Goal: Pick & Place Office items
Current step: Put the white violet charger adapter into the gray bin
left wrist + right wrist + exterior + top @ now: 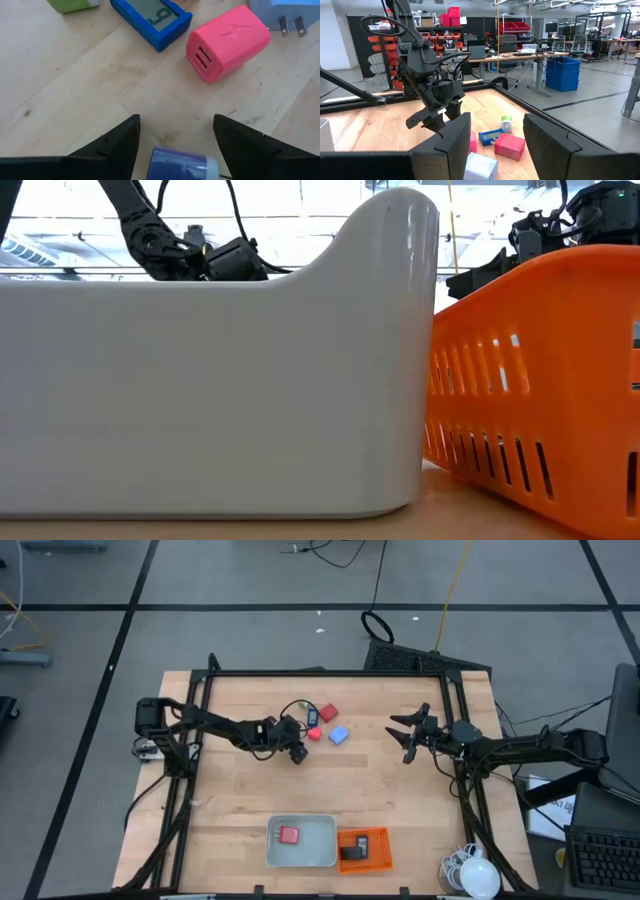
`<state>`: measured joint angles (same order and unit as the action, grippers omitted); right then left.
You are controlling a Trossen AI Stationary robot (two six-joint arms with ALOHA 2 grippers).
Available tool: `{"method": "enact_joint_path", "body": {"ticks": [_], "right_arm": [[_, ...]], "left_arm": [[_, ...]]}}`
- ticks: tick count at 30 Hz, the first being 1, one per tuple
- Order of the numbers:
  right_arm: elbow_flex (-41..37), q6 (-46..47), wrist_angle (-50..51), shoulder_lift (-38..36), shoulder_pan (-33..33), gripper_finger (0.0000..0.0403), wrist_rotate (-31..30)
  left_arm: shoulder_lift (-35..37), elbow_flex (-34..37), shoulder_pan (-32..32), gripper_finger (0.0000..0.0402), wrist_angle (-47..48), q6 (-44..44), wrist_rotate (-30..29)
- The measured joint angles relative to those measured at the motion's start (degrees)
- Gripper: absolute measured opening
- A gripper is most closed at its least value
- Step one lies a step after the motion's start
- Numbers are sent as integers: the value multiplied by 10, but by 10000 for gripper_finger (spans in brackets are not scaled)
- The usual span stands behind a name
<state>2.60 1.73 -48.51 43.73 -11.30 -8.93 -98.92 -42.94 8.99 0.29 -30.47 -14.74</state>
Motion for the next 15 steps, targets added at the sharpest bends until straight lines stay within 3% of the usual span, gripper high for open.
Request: {"method": "enact_joint_path", "body": {"ticks": [15], "right_arm": [[0, 0, 1, 0, 0, 171, 0]], "left_arm": [[10, -2, -18, 257, 51, -87, 47]]}}
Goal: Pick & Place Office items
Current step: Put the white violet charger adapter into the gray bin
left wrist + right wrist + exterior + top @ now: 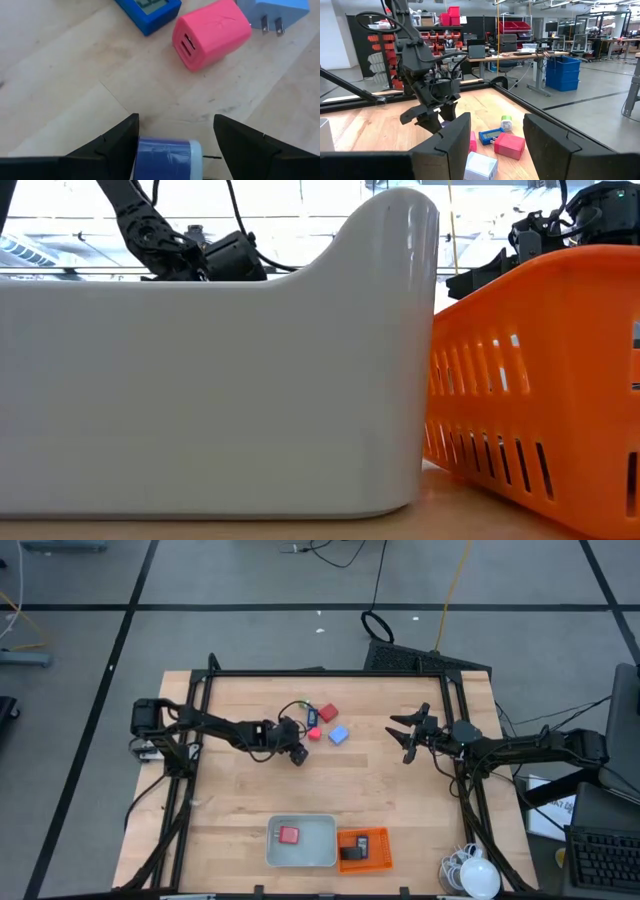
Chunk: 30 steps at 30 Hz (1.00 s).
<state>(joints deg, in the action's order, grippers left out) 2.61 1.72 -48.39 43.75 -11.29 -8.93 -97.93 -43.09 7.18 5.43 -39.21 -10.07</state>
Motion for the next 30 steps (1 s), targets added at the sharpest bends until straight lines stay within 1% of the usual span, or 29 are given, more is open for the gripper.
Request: {"method": "enact_joint_path", "body": {"ticks": [6, 8, 11, 15, 18, 20, 23, 25, 30], "right_arm": [[0, 0, 0, 0, 0, 171, 0], [0, 0, 0, 0, 0, 171, 0], [0, 0, -1, 0, 0, 171, 0], [0, 0, 3, 0, 0, 171, 0], [0, 0, 4, 0, 0, 171, 0], [0, 0, 6, 0, 0, 171, 0], [0, 0, 7, 0, 0, 171, 0], [0, 0, 6, 0, 0, 171, 0], [0, 0, 7, 0, 0, 171, 0]], "left_arm": [[12, 1, -13, 257, 12, -29, 11], [17, 2, -18, 257, 13, -20, 23], [31, 3, -23, 258, 13, 24, 45], [43, 3, -30, 257, 18, 112, 66], [49, 3, -35, 257, 18, 172, 62], [49, 3, -37, 257, 23, 193, 58], [49, 3, -37, 257, 37, 205, 47], [49, 3, -35, 257, 51, 204, 27], [49, 3, -32, 257, 76, 175, -75]]}}
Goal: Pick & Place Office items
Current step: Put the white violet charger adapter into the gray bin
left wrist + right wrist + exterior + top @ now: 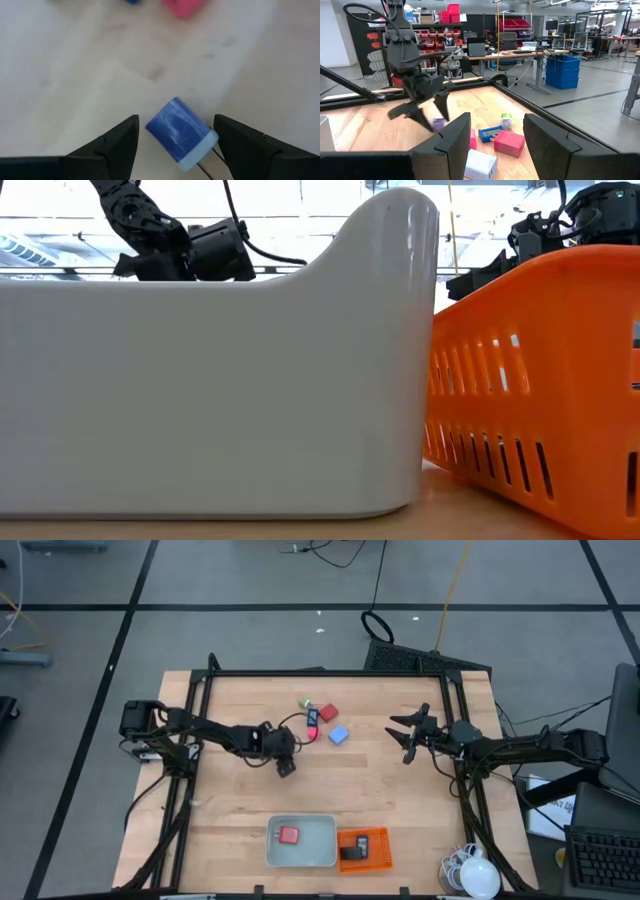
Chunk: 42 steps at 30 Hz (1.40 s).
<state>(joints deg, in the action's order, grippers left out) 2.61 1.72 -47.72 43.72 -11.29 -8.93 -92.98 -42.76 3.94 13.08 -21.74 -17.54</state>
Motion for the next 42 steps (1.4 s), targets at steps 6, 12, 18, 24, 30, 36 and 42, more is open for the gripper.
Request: {"method": "enact_joint_path", "body": {"ticks": [6, 12, 18, 24, 30, 36, 42], "right_arm": [[0, 0, 0, 0, 0, 171, 0], [0, 0, 0, 0, 0, 171, 0], [0, 0, 0, 0, 0, 171, 0], [0, 0, 0, 0, 0, 171, 0], [0, 0, 0, 0, 0, 171, 0], [0, 0, 0, 0, 0, 171, 0], [0, 0, 0, 0, 0, 171, 0]], "left_arm": [[0, 0, 2, 257, 14, -80, -42], [0, -1, 2, 257, 35, -231, -21], [0, -1, 2, 257, 48, -348, -43], [0, -1, 2, 257, 19, -375, -66], [-19, -1, 1, 257, -12, -392, -64], [-30, -2, 1, 257, -12, -403, -71], [-30, -2, -1, 257, -9, -401, -69]]}}
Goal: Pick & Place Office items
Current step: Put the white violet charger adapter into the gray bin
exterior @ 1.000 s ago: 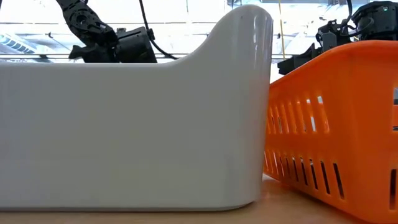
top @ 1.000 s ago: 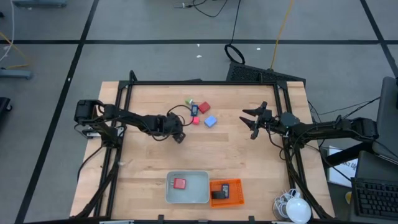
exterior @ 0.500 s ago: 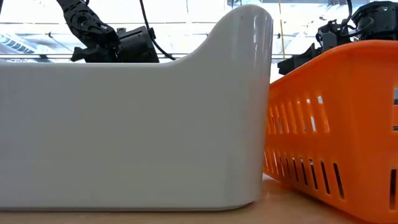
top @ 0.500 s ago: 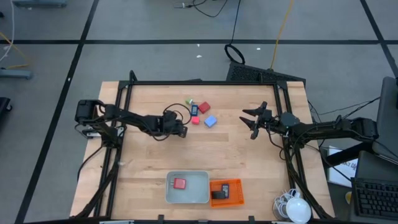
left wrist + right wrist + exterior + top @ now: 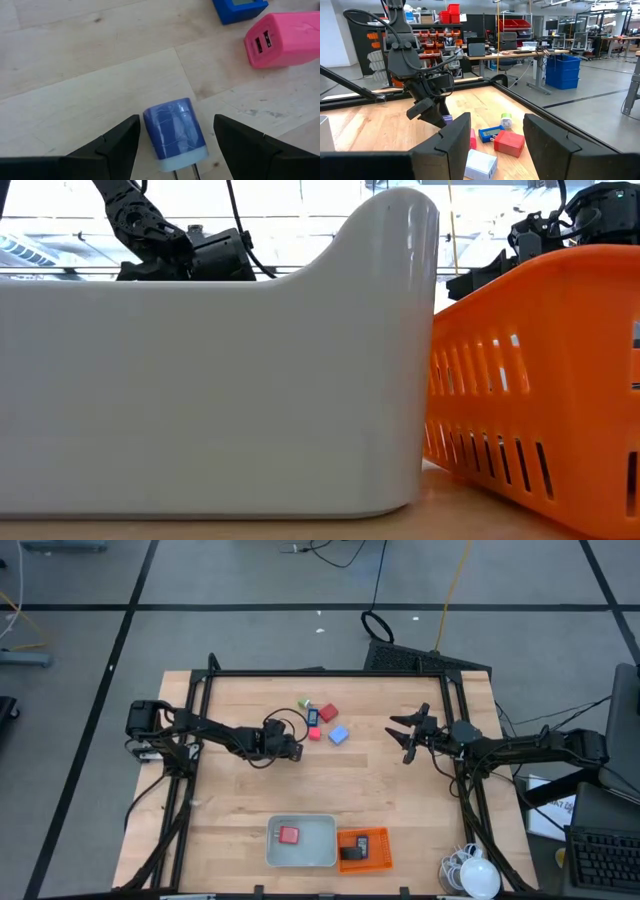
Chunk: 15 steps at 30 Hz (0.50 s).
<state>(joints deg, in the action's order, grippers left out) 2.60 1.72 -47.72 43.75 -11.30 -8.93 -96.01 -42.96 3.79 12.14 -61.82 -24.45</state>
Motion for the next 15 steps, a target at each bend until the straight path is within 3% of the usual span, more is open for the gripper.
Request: {"method": "enact_joint_path", "body": {"ticks": [6, 15], "right_arm": [[0, 0, 0, 0, 0, 171, 0], [0, 0, 0, 0, 0, 171, 0]], "left_arm": [[0, 0, 0, 245, 2, 1, 2], [0, 1, -1, 167, 6, 13, 0]]}}
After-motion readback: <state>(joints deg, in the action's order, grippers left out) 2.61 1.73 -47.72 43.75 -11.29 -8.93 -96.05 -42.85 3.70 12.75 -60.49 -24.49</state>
